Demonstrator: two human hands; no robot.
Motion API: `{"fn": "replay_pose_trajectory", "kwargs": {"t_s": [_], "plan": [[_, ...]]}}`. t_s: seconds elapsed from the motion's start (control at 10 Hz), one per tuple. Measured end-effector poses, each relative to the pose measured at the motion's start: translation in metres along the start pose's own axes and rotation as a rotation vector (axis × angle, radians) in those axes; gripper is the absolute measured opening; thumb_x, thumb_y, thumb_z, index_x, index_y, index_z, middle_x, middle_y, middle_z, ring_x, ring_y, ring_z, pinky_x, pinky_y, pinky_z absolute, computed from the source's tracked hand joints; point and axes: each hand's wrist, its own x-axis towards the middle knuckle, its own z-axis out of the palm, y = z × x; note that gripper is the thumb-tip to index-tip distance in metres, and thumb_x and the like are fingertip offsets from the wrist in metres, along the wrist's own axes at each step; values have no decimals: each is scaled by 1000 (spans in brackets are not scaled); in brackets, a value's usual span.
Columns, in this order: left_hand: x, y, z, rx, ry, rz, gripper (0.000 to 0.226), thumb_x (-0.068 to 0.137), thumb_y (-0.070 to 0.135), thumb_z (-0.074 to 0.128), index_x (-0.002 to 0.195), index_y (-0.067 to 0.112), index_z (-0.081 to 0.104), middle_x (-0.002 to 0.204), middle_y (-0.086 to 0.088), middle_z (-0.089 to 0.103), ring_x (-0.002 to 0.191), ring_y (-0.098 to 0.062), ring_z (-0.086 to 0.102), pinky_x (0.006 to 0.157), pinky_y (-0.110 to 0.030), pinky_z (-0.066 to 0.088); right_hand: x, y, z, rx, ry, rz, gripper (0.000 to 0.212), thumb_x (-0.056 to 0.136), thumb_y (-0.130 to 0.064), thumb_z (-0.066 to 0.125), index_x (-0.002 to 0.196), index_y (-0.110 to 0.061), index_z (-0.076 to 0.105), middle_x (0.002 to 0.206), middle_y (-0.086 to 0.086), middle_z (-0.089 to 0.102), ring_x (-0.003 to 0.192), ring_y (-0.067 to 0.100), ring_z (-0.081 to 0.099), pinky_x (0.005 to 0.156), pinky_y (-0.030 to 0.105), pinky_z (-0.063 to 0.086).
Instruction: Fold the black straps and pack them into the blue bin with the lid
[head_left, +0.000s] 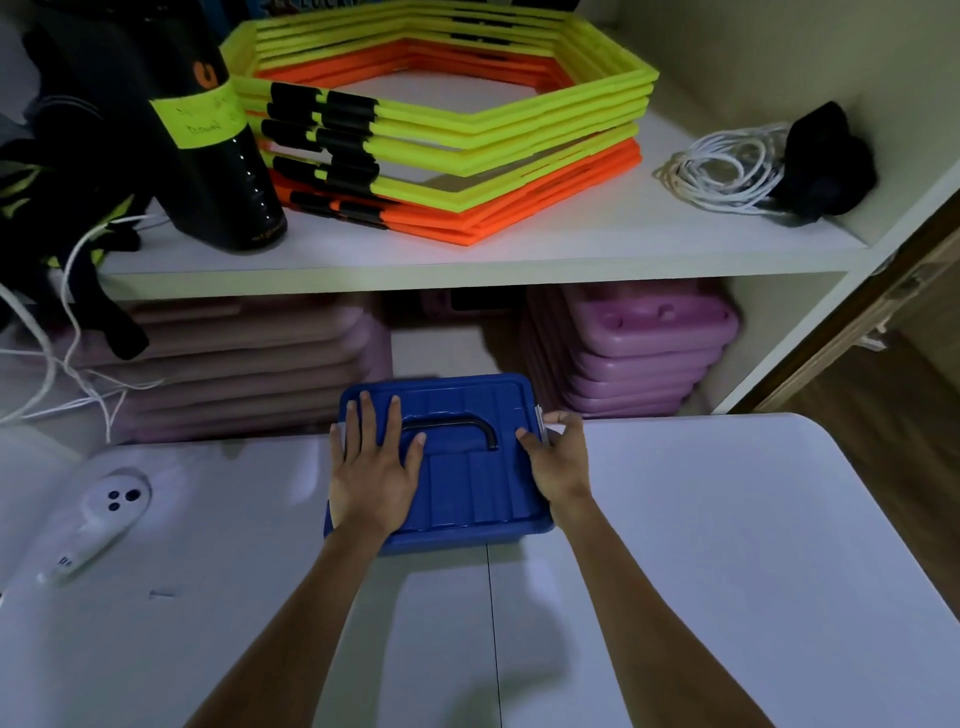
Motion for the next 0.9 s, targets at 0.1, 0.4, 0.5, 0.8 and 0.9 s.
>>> {"fn": "replay_pose_trajectory", "kwargs": {"t_s": [0.1,0.4,0.5,0.8,0.9], "plan": [[0,1,1,10,2,-7,65,97,54,7,153,21,-6,161,-13,-8,148,-27,-11,121,-44,-5,-9,4,6,-370,-13,-226,43,102,-13,45,144,-12,35,140,13,53,110,25,58,95,38,50],[1,3,3,14,-1,2,66,97,53,6,152,18,-8,160,-15,-11,148,-29,-13,120,-46,-7,-21,19,26,-1212,-10,-521,91,91,-70,1,155,-6,-1,163,17,-9,149,38,-15,123,49,3],[1,3,3,3,-11,-2,67,97,54,6,152,19,-9,160,-15,-13,147,-28,-16,119,-45,-10,-20,18,27,-1286,-120,-617,80,94,-67,5,156,-18,-5,161,22,-12,148,34,-20,123,48,-1],[8,-5,-9,-57,-157,51,66,99,52,6,151,17,-13,158,-16,-20,146,-28,-22,118,-45,-12,-16,1,25,-1306,-317,-549,90,76,-74,-13,154,-29,-13,160,18,-22,148,27,-24,117,38,-18],[-8,-16,-23,-224,-103,113,91,83,68,-16,153,16,8,161,-14,-2,149,-25,-9,118,-38,-10,-24,-14,18,-1150,-350,-454,78,94,-66,16,157,-26,-3,163,14,-12,150,26,-14,120,35,-9]]}}
